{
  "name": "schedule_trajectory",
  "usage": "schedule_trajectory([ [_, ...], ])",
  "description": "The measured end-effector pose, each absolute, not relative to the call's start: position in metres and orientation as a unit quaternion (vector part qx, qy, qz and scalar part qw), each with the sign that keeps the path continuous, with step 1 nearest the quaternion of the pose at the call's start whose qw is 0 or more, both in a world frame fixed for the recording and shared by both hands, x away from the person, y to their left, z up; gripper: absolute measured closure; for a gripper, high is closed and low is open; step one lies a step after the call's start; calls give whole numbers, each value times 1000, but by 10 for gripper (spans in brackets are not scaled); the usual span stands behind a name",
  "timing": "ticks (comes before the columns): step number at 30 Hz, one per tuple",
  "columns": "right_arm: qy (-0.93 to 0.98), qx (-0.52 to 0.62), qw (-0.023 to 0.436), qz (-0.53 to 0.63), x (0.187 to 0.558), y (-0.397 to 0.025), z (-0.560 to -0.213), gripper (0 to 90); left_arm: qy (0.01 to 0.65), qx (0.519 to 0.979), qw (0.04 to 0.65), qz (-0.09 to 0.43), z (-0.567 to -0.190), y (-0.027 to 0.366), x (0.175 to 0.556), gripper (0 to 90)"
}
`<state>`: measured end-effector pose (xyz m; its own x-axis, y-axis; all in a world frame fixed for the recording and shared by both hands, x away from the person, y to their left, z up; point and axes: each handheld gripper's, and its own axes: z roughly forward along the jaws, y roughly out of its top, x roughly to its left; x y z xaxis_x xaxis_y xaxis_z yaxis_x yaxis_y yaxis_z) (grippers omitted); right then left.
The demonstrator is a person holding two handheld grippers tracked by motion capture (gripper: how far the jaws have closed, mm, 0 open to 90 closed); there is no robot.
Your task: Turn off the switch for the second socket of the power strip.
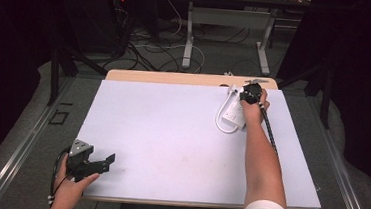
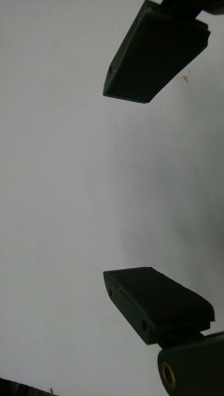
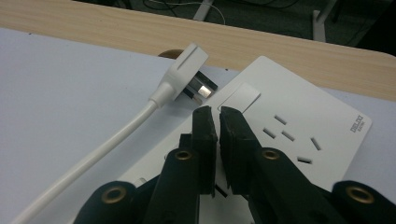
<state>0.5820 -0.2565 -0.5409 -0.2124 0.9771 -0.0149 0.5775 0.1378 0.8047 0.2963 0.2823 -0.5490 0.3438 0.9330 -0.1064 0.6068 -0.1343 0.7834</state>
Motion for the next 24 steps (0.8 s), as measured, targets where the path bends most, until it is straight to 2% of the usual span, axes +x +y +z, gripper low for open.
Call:
schedule_trajectory([
  [12, 699, 557, 288, 344, 581, -259, -536, 840, 532, 722, 388, 213, -549, 282, 297, 106],
  [24, 705, 556, 276, 343, 577, -259, -529, 790, 530, 723, 390, 213, -548, 280, 297, 107],
])
